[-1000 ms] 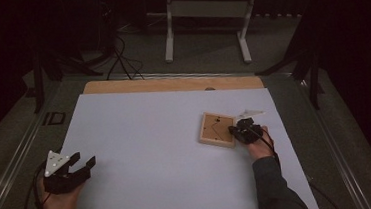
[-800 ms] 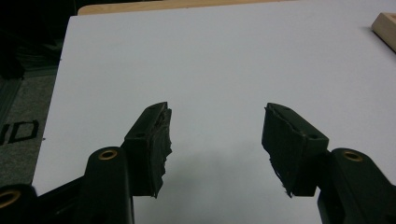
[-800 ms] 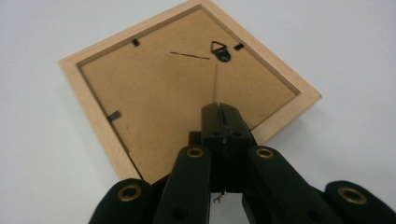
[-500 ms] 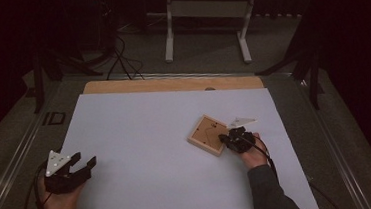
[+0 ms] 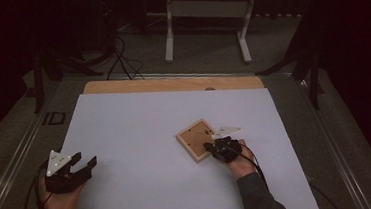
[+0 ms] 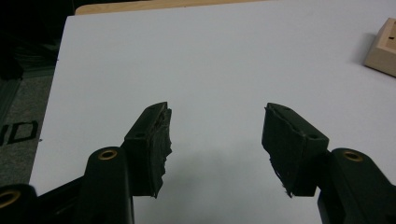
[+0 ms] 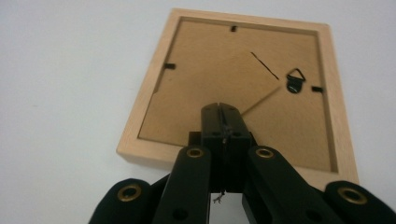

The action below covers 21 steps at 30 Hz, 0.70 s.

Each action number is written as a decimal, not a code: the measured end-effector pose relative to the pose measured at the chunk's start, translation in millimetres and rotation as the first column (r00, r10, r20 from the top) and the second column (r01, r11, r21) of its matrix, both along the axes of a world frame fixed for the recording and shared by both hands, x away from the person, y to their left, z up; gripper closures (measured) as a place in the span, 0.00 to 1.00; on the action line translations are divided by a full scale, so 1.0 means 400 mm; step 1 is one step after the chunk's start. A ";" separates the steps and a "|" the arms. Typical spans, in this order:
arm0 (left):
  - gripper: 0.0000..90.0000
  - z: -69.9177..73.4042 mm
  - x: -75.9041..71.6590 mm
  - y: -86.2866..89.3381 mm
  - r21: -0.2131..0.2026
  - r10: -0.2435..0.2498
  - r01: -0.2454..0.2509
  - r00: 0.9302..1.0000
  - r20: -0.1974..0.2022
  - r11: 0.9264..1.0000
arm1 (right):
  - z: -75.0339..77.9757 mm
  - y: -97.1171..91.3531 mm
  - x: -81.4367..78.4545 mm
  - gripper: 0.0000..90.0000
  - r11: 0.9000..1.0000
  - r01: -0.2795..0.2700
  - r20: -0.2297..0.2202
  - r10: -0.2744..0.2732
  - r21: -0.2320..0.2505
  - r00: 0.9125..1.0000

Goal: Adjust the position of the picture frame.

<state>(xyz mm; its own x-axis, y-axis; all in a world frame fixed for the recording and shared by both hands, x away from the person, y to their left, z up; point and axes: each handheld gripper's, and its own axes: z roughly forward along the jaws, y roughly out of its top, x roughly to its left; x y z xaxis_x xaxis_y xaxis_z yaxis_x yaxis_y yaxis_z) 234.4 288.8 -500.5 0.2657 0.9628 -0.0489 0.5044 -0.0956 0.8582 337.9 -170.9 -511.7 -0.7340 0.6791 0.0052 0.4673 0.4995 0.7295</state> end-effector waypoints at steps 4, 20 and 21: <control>0.46 0.000 0.000 0.001 -0.002 -0.001 0.001 1.000 0.001 1.000 | -0.001 0.034 -0.008 1.00 0.999 -0.041 0.004 0.041 0.000 0.999; 0.46 -0.001 0.004 -0.015 0.014 -0.026 0.026 1.000 -0.003 1.000 | 0.002 0.185 -0.018 1.00 0.988 -0.143 0.035 0.145 -0.051 0.989; 0.46 -0.001 0.004 -0.016 0.015 -0.027 0.027 1.000 -0.004 1.000 | 0.002 0.194 -0.016 1.00 0.988 -0.146 0.040 0.149 -0.051 0.988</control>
